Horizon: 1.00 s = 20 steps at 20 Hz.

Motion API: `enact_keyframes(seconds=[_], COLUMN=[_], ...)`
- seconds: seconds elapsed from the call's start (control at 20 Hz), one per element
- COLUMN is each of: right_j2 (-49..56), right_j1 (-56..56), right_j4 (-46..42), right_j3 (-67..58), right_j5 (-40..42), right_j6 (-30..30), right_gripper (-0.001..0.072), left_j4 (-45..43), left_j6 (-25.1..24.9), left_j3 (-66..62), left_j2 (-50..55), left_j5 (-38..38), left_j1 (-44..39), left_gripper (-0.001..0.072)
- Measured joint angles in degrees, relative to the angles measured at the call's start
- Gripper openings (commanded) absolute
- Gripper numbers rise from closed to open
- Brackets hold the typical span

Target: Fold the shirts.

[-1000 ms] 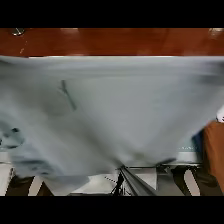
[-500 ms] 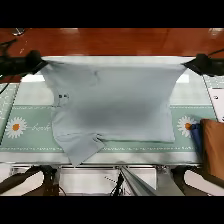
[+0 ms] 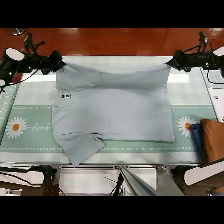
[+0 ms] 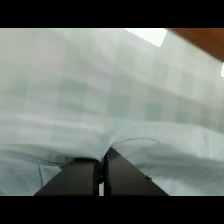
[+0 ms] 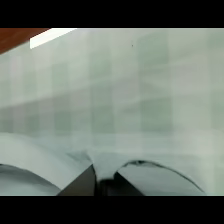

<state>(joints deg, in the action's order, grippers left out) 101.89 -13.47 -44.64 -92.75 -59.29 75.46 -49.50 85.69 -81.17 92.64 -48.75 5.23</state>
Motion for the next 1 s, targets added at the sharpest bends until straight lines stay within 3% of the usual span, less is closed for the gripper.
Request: enact_keyframes(seconds=[0.3, 0.6, 0.65, 0.7, 0.75, 0.8, 1.0], right_j2=[-0.79, -1.77, -1.81, -1.86, -1.9, -1.95, -3.98], right_j1=[-2.67, -3.41, -3.28, -3.04, -2.84, -2.73, -3.41], right_j4=[-5.09, -12.94, -13.42, -13.51, -13.55, -13.33, -11.56], right_j3=[-0.9, 7.67, 9.22, 10.51, 11.39, 12.09, 13.29], right_j5=[-13.44, -19.19, -18.78, -18.4, -17.88, -17.22, -18.01], right_j6=[-1.92, -1.29, -1.29, -1.29, -1.22, -0.83, -0.17], right_gripper=[0.0029, 0.0029, 0.0032, 0.015, 0.0522, 0.0621, 0.062], left_j4=[-1.01, -5.27, -5.9, -6.19, -6.62, -6.78, -8.09], left_j6=[-6.27, -8.87, -9.22, -9.49, -9.64, -9.66, -9.94], left_j3=[-0.44, 6.54, 7.89, 8.92, 9.77, 10.25, 10.62], left_j2=[1.03, 1.33, 1.42, 1.46, 1.51, 1.53, 0.09], left_j5=[-21.75, -30.62, -30.8, -30.82, -31.1, -31.36, -35.01], left_j1=[5.51, 5.75, 5.66, 5.57, 5.53, 5.53, 6.95], left_gripper=[0.0019, 0.002, 0.0093, 0.0425, 0.0703, 0.0708, 0.0708])
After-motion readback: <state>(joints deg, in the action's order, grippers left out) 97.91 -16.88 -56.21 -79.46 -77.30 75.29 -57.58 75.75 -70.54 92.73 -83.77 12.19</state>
